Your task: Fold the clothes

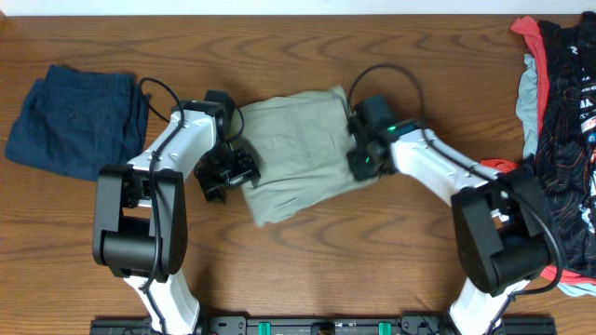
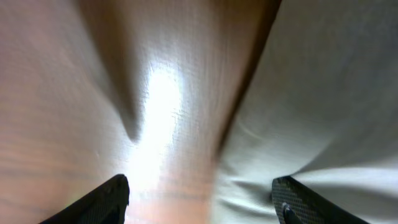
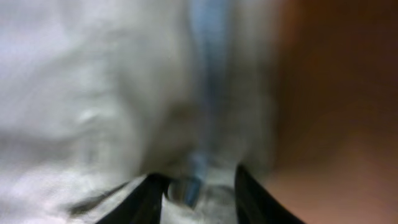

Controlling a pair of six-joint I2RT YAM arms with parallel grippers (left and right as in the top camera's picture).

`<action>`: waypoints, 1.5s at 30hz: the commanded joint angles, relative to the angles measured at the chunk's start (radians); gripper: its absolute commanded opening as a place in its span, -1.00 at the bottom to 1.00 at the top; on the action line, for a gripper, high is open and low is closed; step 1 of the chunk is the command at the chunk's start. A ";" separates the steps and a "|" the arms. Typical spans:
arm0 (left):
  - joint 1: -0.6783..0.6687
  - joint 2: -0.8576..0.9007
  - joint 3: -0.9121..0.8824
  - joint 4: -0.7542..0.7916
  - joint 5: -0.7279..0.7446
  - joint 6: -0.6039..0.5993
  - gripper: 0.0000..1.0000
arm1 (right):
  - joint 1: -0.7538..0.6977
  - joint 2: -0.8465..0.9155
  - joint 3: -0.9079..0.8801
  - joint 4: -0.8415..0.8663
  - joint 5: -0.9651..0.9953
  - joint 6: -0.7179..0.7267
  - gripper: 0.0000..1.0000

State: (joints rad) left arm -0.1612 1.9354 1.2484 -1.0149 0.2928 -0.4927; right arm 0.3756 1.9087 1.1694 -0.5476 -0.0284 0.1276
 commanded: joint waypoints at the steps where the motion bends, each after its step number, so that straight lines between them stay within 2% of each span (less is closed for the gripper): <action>1: -0.033 0.011 -0.021 -0.041 0.077 0.014 0.47 | -0.073 0.014 0.016 0.065 0.127 0.014 -0.16; 5: -0.050 -0.014 -0.008 -0.045 0.052 0.019 0.33 | -0.113 0.008 0.114 0.000 0.023 0.013 -0.12; 10: -0.003 -0.082 0.103 0.003 -0.088 0.051 0.33 | -0.118 -0.034 0.243 -0.134 -0.092 0.013 -0.03; 13: 0.027 -0.114 0.154 0.140 -0.130 0.104 0.34 | -0.106 -0.059 0.274 -0.138 -0.271 0.013 0.00; 17: 0.056 -0.115 0.156 0.413 -0.130 0.118 0.35 | -0.073 -0.061 0.271 -0.134 -0.450 0.014 0.03; 20: 0.062 -0.089 0.156 0.564 -0.130 0.119 0.35 | -0.032 -0.060 0.249 -0.138 -0.473 0.013 0.05; 22: 0.062 -0.063 0.156 0.638 -0.130 0.119 0.35 | 0.001 -0.060 0.229 -0.138 -0.473 0.013 0.15; 27: 0.062 0.015 0.156 0.711 -0.130 0.119 0.34 | 0.071 -0.057 0.183 -0.131 -0.410 0.013 0.18; 35: 0.062 0.152 0.156 0.649 -0.128 0.119 0.34 | 0.129 -0.057 0.080 -0.066 -0.304 0.013 0.30; 38: 0.062 0.177 0.156 0.550 -0.129 0.119 0.27 | 0.129 -0.057 0.016 0.009 -0.294 0.014 0.29; 45: 0.057 0.183 0.154 0.208 -0.098 0.114 0.04 | 0.126 -0.057 -0.135 0.154 -0.150 0.013 0.20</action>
State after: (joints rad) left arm -0.1009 2.0846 1.4345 -0.7128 0.1761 -0.3843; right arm 0.4961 1.8614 1.0843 -0.4141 -0.2790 0.1410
